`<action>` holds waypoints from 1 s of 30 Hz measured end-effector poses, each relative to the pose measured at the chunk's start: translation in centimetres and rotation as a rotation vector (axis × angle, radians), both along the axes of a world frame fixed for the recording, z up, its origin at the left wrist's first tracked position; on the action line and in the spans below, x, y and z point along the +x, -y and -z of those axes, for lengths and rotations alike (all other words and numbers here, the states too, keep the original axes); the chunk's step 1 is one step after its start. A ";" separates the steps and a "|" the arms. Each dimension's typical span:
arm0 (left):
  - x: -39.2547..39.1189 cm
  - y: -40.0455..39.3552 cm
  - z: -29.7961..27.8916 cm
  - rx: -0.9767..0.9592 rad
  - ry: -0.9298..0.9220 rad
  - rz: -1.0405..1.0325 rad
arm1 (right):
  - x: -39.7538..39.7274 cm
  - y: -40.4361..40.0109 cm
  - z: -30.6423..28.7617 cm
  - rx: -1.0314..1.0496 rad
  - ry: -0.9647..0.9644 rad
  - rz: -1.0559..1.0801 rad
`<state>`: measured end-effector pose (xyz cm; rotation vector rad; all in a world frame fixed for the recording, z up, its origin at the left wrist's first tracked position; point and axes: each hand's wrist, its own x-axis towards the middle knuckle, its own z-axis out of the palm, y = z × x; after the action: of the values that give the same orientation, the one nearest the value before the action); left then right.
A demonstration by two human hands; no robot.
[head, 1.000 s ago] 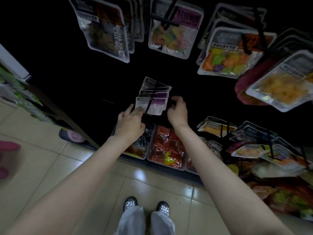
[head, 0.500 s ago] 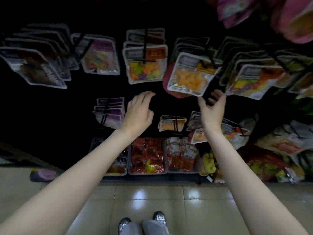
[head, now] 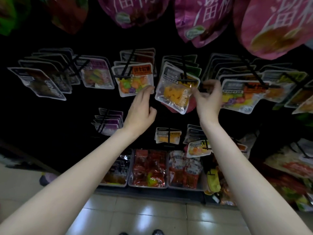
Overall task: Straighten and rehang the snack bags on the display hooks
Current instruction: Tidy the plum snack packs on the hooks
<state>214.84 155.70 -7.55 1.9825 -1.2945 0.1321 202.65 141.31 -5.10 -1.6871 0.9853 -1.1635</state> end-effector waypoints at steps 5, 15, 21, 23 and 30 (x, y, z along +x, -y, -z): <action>-0.9 1.0 0.6 0.035 -0.053 0.008 | -0.5 0.4 -0.3 -0.125 -0.014 -0.056; -1.2 1.8 0.2 -0.153 -0.088 0.019 | -1.5 -0.8 -1.8 -0.111 0.149 -0.036; -1.6 1.8 -1.5 -0.274 -0.218 0.086 | -4.9 -1.9 -2.1 -0.067 0.135 -0.303; -2.1 1.0 -0.5 -0.259 -0.199 0.116 | -6.1 -1.9 -0.7 -0.020 0.050 -0.402; -3.4 -1.9 7.4 0.150 -0.239 0.246 | -7.6 -3.0 9.3 0.069 -0.469 -0.656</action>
<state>211.41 157.63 -15.00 1.8754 -1.4089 -0.3197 195.09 144.36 -14.40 -2.0509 0.6336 -0.3086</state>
